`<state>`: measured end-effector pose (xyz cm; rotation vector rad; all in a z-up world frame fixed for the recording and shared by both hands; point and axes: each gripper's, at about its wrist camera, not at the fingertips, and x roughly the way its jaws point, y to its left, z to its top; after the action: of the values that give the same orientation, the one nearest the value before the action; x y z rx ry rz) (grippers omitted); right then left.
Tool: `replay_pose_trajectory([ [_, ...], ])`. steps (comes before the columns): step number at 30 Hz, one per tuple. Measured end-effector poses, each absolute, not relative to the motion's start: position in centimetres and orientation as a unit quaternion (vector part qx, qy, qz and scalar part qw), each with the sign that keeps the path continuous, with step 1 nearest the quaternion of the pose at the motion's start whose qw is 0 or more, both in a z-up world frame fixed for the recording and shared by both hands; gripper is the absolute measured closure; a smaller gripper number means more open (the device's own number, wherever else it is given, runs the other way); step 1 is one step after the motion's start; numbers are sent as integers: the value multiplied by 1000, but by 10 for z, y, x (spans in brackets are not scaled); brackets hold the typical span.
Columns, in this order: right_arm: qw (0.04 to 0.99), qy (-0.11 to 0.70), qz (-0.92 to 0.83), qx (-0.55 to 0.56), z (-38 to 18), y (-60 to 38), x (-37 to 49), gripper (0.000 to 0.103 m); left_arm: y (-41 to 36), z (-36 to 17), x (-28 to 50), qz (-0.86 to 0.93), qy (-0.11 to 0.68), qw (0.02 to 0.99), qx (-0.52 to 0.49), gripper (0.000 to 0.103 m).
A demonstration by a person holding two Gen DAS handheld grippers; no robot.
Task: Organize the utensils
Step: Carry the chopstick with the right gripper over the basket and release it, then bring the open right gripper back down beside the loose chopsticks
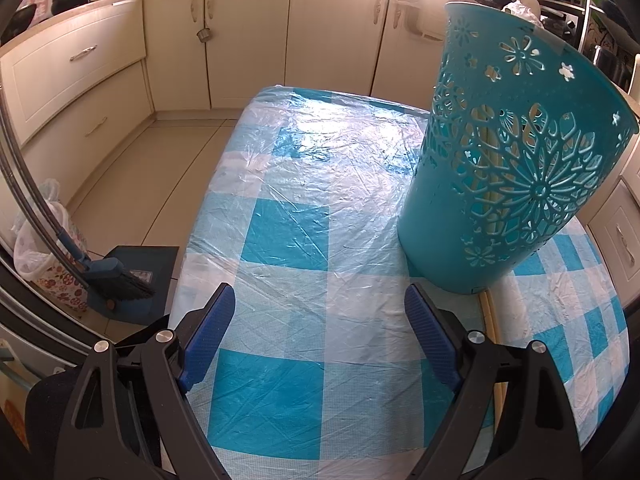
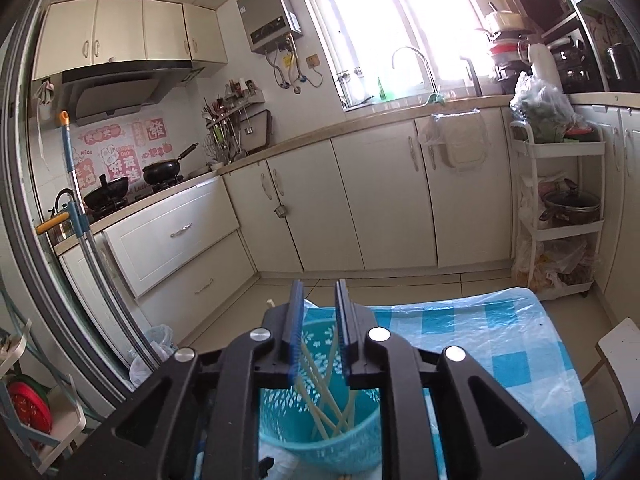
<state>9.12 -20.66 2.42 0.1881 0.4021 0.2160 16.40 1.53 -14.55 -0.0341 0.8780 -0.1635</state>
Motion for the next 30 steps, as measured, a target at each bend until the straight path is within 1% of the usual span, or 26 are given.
replay_pose_trajectory([
  [4, 965, 227, 103, 86, 2, -205, 65, 84, 15, -145, 164, -79, 425, 902, -16, 20],
  [8, 947, 295, 96, 80, -44, -198, 53, 84, 15, -146, 164, -79, 425, 902, -16, 20],
  [10, 932, 342, 92, 80, -73, -194, 55, 84, 15, -145, 164, -79, 425, 902, -15, 20],
  [14, 910, 399, 89, 68, -109, -183, 66, 84, 16, -146, 162, -77, 425, 902, -18, 20],
  [20, 899, 427, 85, 47, -130, -171, 78, 84, 16, -146, 164, -77, 426, 901, -17, 20],
  [30, 888, 454, 69, 18, -145, -161, 85, 84, 16, -147, 164, -77, 427, 901, -16, 20],
])
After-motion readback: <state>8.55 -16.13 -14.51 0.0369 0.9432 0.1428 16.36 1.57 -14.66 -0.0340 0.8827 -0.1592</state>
